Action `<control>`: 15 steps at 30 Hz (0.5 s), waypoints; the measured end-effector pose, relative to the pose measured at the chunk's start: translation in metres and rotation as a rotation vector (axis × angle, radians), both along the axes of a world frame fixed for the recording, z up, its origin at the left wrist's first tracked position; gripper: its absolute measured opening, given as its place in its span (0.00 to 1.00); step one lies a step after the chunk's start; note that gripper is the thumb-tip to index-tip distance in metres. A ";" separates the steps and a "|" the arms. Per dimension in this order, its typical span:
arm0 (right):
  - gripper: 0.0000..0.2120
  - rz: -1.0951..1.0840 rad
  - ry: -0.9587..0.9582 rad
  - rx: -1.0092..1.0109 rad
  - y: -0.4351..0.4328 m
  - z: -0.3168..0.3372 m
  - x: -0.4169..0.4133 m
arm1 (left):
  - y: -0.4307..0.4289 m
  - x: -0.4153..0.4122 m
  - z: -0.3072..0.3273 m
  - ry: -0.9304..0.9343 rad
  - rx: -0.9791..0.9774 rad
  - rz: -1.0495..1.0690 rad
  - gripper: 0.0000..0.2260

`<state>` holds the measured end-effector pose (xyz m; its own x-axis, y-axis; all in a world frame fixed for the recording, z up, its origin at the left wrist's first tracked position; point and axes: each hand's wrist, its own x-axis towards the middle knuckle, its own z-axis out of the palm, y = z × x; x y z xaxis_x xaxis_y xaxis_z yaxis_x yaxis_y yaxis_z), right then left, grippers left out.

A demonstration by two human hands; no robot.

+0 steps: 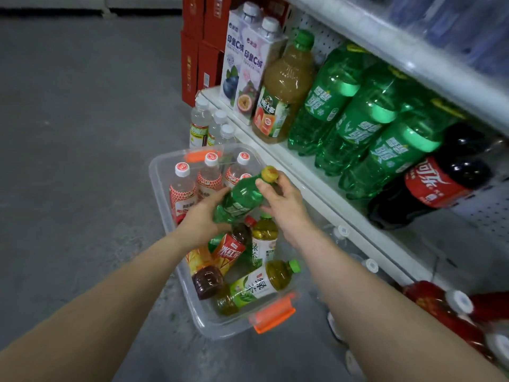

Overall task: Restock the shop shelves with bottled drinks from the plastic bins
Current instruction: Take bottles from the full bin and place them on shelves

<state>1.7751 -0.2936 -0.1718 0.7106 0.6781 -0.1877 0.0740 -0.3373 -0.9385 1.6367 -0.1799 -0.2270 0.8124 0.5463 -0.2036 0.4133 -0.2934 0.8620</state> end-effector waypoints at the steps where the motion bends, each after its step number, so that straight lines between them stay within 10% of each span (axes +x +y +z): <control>1: 0.06 -0.046 0.061 0.052 -0.006 0.007 0.004 | -0.007 0.001 0.004 -0.004 0.028 -0.007 0.42; 15: 0.06 -0.289 0.206 0.155 -0.122 0.095 0.035 | -0.121 0.031 0.065 -0.081 -0.051 -0.341 0.43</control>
<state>1.8099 -0.4159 -0.0765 0.8346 0.4867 -0.2580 -0.1993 -0.1699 -0.9651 1.6677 -0.3005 -0.1623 0.9610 0.2319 -0.1510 0.2288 -0.3588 0.9049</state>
